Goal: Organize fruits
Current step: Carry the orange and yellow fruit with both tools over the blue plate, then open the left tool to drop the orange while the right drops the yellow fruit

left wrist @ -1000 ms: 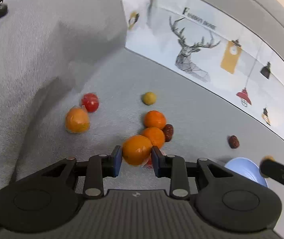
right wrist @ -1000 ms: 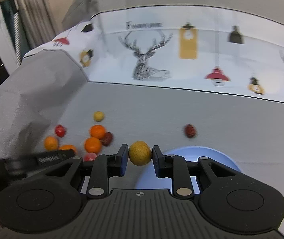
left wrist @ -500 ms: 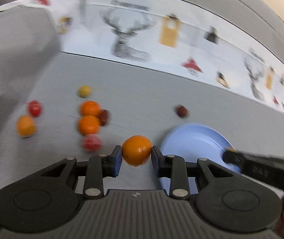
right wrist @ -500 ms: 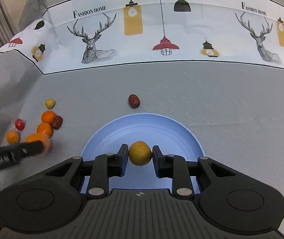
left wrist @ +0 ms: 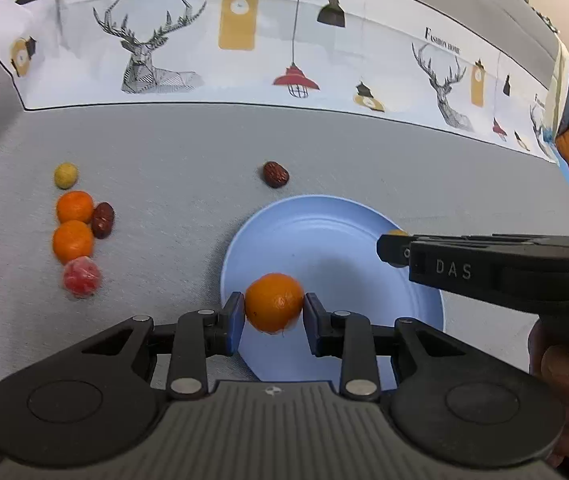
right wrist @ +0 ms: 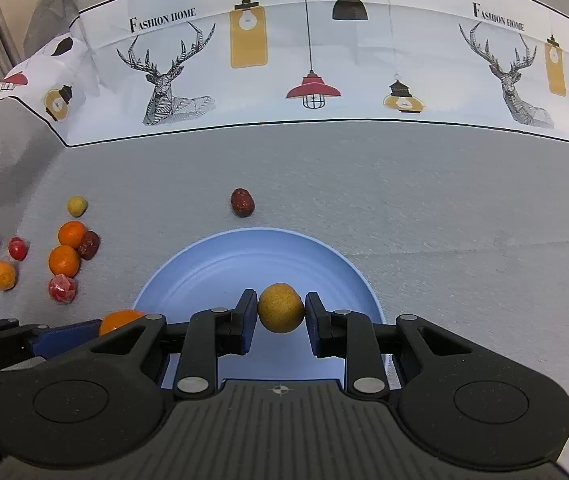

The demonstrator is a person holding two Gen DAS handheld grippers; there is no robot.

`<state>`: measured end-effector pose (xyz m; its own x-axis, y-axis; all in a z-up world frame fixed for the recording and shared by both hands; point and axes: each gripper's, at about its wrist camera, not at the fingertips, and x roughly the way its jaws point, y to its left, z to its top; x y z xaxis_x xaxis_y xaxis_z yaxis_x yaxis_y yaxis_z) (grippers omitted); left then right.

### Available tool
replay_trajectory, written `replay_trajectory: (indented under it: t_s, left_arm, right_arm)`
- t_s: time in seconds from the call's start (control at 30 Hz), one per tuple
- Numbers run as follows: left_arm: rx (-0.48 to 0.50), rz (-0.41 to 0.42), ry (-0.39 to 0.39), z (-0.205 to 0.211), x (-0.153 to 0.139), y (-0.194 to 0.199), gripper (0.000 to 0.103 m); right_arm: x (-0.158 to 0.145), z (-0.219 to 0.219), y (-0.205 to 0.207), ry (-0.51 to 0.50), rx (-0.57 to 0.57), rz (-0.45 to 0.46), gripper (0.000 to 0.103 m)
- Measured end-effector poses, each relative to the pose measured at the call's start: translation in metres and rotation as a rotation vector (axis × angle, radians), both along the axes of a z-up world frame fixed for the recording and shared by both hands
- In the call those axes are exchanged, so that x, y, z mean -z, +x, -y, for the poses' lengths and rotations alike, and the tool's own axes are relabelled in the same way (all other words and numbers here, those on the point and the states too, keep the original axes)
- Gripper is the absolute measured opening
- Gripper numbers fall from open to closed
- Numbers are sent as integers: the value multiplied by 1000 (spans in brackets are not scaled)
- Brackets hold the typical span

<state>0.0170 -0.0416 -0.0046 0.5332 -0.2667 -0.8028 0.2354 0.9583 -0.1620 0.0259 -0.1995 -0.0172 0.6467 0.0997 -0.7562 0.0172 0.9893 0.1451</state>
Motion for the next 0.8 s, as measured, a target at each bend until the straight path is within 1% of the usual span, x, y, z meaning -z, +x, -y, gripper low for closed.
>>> replay_trajectory:
  t_s: [0.8]
  left_arm:
    - [12,-11,-9,1,3,0,35]
  right_arm:
    - [5,-1,-1,-22,2,-12,27]
